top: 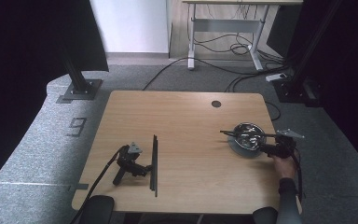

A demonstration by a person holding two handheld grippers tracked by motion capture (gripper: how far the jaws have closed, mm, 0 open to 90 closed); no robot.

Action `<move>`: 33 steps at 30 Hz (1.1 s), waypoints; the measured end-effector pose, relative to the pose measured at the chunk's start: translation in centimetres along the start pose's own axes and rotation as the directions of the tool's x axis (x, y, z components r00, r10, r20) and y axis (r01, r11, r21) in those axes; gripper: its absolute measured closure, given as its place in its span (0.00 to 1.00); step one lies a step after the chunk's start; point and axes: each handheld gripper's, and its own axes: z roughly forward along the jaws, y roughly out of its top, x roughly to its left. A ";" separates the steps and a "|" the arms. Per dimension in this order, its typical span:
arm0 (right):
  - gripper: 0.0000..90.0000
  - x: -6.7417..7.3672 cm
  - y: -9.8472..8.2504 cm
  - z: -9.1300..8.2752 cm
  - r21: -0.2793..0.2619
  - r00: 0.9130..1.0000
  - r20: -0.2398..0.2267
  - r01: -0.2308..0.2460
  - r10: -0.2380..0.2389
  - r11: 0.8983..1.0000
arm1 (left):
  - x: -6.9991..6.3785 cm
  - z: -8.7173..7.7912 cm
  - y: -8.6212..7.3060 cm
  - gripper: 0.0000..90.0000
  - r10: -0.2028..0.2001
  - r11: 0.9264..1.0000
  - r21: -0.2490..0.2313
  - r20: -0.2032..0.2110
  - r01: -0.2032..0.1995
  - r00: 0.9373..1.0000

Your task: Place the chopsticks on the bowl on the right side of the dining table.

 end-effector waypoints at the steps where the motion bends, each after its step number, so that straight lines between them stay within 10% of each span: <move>1: 0.00 0.0 0.0 -0.1 0.000 1.000 0.001 0.002 -0.002 1.000 | 0.0 0.0 0.0 0.00 0.000 1.000 0.000 0.000 0.000 1.000; 11: 0.00 0.1 0.1 -1.6 0.015 1.000 -0.011 0.006 -0.006 1.000 | 0.0 0.0 0.0 0.00 0.000 1.000 0.000 0.000 0.000 1.000; 33: 0.00 4.9 0.9 -8.5 0.089 0.988 -0.065 0.142 -0.137 0.986 | 0.0 0.0 0.0 0.00 0.002 1.000 0.001 0.001 -0.002 1.000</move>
